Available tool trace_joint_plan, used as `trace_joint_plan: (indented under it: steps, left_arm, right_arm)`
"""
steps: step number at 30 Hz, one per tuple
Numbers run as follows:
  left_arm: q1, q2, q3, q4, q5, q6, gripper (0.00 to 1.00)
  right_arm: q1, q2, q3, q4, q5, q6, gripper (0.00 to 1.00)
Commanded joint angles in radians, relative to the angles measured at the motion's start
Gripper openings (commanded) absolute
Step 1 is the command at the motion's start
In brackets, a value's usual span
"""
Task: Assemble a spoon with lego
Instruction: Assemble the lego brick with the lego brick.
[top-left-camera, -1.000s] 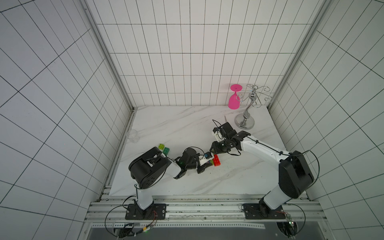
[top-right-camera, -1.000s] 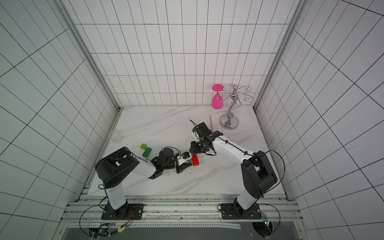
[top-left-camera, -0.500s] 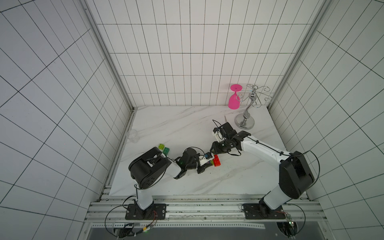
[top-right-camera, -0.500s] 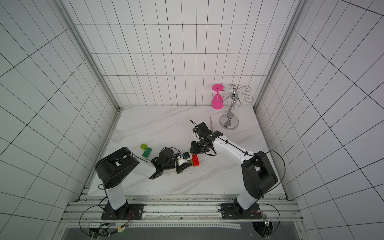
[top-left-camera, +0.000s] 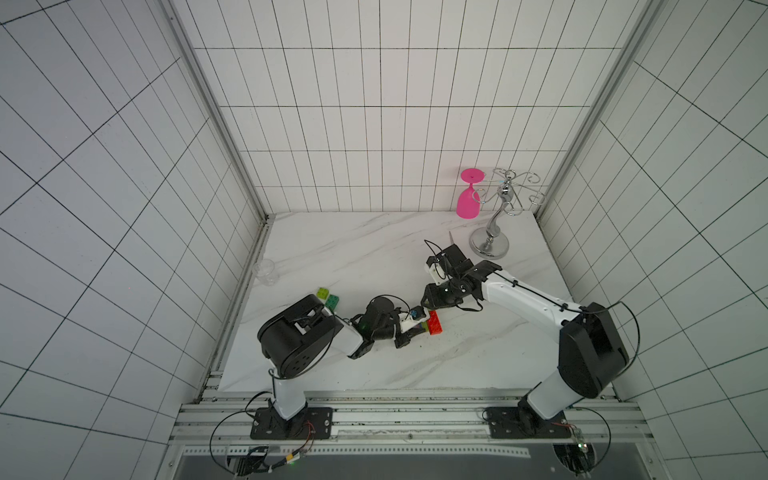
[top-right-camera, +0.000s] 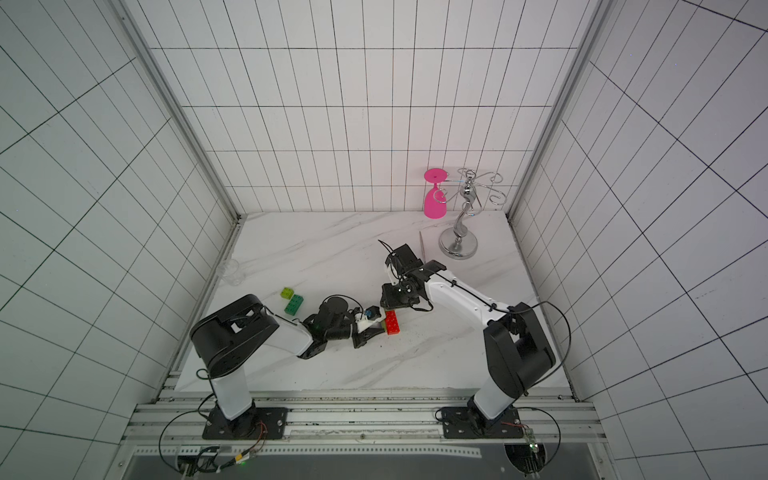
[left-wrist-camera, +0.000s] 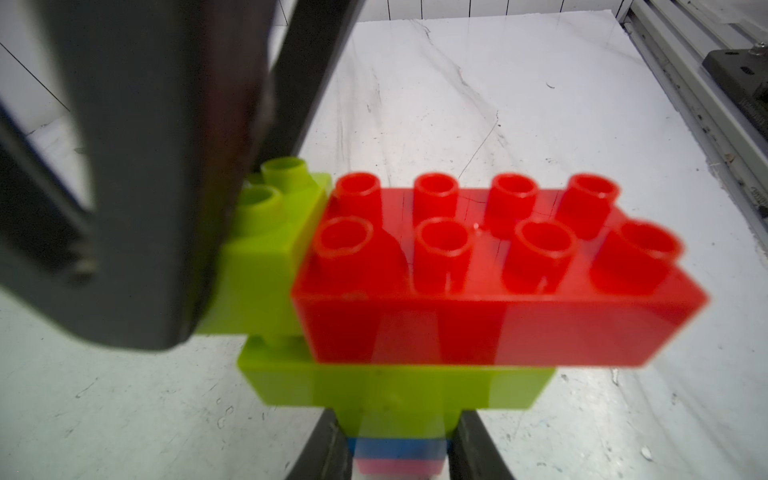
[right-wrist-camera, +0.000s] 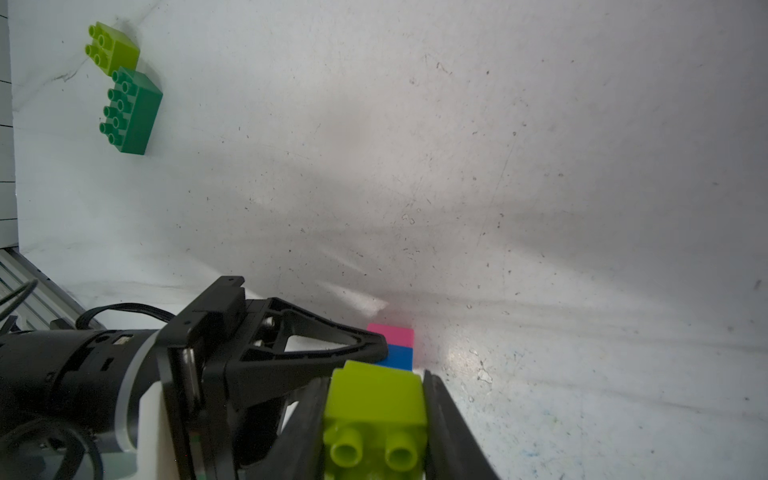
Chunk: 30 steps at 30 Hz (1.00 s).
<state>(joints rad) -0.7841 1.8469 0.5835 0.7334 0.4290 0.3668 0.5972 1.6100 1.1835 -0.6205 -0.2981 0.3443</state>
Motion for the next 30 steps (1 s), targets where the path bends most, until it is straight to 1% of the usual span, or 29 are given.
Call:
trace_joint_plan:
  steps: [1, 10, 17, 30]
  left_arm:
    - [0.006, -0.008, 0.016, -0.021, -0.042, -0.006, 0.0]
    - [0.006, -0.008, 0.019, -0.023, -0.045, -0.002, 0.0]
    - [0.006, -0.012, 0.018, -0.023, -0.045, -0.002, 0.0]
    - [0.006, -0.014, 0.016, -0.023, -0.046, 0.001, 0.0]
  right_arm:
    - [0.019, -0.004, 0.044, -0.081, -0.03, 0.003, 0.2]
    - [0.021, 0.005, 0.007, -0.068, -0.01, 0.02, 0.2]
    - [0.021, 0.029, -0.014, -0.051, 0.033, 0.007, 0.2]
    - [0.039, 0.066, -0.091, 0.019, 0.001, 0.039, 0.19]
